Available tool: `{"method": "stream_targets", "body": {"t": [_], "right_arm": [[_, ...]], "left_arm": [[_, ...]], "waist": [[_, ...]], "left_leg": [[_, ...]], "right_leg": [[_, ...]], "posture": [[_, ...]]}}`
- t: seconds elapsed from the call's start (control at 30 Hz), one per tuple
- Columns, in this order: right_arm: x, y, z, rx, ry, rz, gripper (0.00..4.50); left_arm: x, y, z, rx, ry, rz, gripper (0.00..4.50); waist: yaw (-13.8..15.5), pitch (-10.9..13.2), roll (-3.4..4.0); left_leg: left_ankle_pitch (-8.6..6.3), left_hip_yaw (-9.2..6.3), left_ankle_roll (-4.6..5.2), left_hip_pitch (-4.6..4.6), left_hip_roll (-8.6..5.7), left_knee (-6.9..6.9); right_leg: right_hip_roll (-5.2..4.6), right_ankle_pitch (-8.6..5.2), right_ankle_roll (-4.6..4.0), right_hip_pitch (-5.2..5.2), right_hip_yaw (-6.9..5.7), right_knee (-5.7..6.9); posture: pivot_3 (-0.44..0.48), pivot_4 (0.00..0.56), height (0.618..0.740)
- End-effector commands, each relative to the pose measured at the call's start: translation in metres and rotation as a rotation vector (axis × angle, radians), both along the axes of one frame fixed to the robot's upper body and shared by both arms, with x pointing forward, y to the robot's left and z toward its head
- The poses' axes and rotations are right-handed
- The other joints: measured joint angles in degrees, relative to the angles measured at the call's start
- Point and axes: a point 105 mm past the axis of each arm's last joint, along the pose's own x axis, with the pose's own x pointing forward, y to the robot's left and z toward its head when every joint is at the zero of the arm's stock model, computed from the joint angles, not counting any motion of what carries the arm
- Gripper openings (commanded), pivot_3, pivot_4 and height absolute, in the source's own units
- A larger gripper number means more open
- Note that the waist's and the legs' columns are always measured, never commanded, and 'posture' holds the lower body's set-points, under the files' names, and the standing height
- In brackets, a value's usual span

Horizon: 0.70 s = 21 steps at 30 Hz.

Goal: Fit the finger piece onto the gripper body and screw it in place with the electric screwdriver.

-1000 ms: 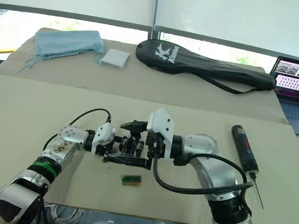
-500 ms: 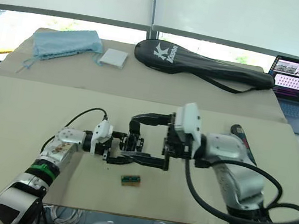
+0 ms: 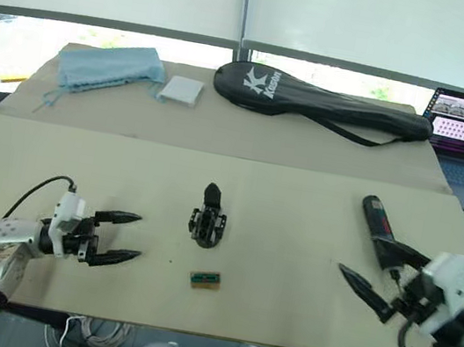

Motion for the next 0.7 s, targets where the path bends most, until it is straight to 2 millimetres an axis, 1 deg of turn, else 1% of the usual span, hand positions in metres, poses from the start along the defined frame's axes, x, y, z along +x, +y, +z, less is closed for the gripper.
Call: {"method": "stream_targets", "body": {"t": [0.03, 0.1, 0.17, 0.23, 0.27, 0.33, 0.4, 0.43, 0.47, 0.57, 0.63, 0.7], "right_arm": [[-0.019, -0.013, 0.008, -0.006, -0.069, -0.108, 4.50], [-0.028, -0.020, 0.003, 0.007, -0.090, -0.185, 4.50], [-0.035, -0.025, -0.004, 0.012, -0.085, -0.240, 4.50], [-0.044, -0.029, -0.013, 0.019, -0.058, -0.277, 4.50], [-0.047, -0.030, -0.016, 0.029, -0.048, -0.296, 4.50], [-0.049, -0.030, -0.017, 0.039, -0.047, -0.314, 4.50], [-0.036, -0.038, -0.013, 0.111, -0.011, -0.365, 4.50], [-0.026, -0.042, -0.008, 0.161, 0.001, -0.386, 4.50], [-0.017, -0.044, -0.004, 0.174, 0.023, -0.394, 4.50], [0.001, -0.046, 0.002, 0.157, 0.102, -0.377, 4.50], [0.016, -0.048, 0.004, 0.142, 0.199, -0.358, 4.50], [0.031, -0.064, 0.001, 0.115, 0.345, -0.420, 4.50]], "left_arm": [[0.003, 0.004, 0.030, -0.072, -0.051, 0.030, 4.39], [0.007, 0.003, 0.039, -0.078, -0.074, 0.029, 4.39], [0.010, 0.003, 0.056, -0.096, -0.133, 0.024, 4.39], [0.009, -0.004, 0.073, -0.105, -0.166, -0.005, 4.39], [0.006, -0.010, 0.085, -0.127, -0.164, -0.032, 4.39], [0.002, -0.018, 0.098, -0.151, -0.143, -0.066, 4.39], [0.002, -0.025, 0.111, -0.167, -0.140, -0.092, 4.39], [0.002, -0.029, 0.118, -0.174, -0.152, -0.103, 4.39], [0.002, -0.032, 0.123, -0.186, -0.156, -0.109, 4.39], [0.000, -0.039, 0.130, -0.207, -0.160, -0.119, 4.39], [-0.002, -0.045, 0.134, -0.218, -0.163, -0.136, 4.39], [-0.003, -0.051, 0.136, -0.219, -0.166, -0.157, 4.39]], "waist": [[0.1, 0.0, 0.08], [0.0, -0.1, 0.21], [-0.1, -0.1, 0.23], [-0.2, -0.1, 0.22], [-0.2, -0.1, 0.22], [-0.2, -0.1, 0.24], [-0.6, -0.1, 0.26], [-0.8, -0.1, 0.27], [-1.2, -0.1, 0.27], [-1.5, -0.1, 0.26], [-1.4, -0.1, 0.27], [-1.4, -0.1, 0.25]], "left_leg": [[0.00, 0.01, 0.00, 0.00, -0.01, -0.02], [0.00, 0.01, 0.00, 0.04, -0.01, -0.05], [0.02, 0.01, 0.02, 0.05, -0.02, -0.05], [0.05, 0.02, 0.03, 0.05, -0.02, -0.04], [0.06, 0.02, 0.04, 0.06, -0.02, -0.05], [0.06, 0.02, 0.04, 0.06, -0.02, -0.07], [0.06, 0.02, 0.02, 0.07, -0.04, -0.05], [0.04, 0.02, -0.01, 0.09, -0.04, -0.03], [0.04, 0.03, -0.03, 0.10, -0.06, -0.01], [0.09, 0.07, -0.08, 0.11, -0.08, -0.02], [0.22, 0.05, -0.17, 0.16, 0.01, -0.10], [0.26, 0.04, -0.19, 0.14, 0.02, -0.11]], "right_leg": [[0.00, 0.00, 0.00, -0.01, 0.02, 0.00], [0.01, -0.01, 0.01, 0.02, 0.03, -0.02], [0.05, -0.01, 0.02, 0.02, 0.04, -0.02], [0.11, -0.01, 0.02, 0.00, 0.07, 0.00], [0.12, -0.01, 0.02, 0.01, 0.08, 0.00], [0.12, -0.02, 0.02, 0.01, 0.08, -0.01], [0.12, -0.02, 0.03, 0.03, 0.12, -0.01], [0.12, -0.02, 0.03, 0.06, 0.12, 0.00], [0.11, -0.02, 0.04, 0.08, 0.14, 0.00], [0.12, -0.02, 0.03, 0.07, 0.20, 0.01], [0.29, -0.06, -0.05, 0.09, 0.19, 0.02], [0.30, -0.09, -0.11, 0.06, 0.20, 0.07]], "posture": [[0.000, 0.150, 0.740], [0.000, 0.150, 0.740], [0.000, 0.150, 0.740], [0.000, 0.150, 0.740], [0.000, 0.150, 0.740], [0.000, 0.150, 0.740], [0.000, 0.150, 0.740], [0.000, 0.150, 0.740], [0.000, 0.150, 0.740], [0.000, 0.150, 0.740], [0.000, 0.150, 0.740], [0.000, 0.150, 0.740]]}}
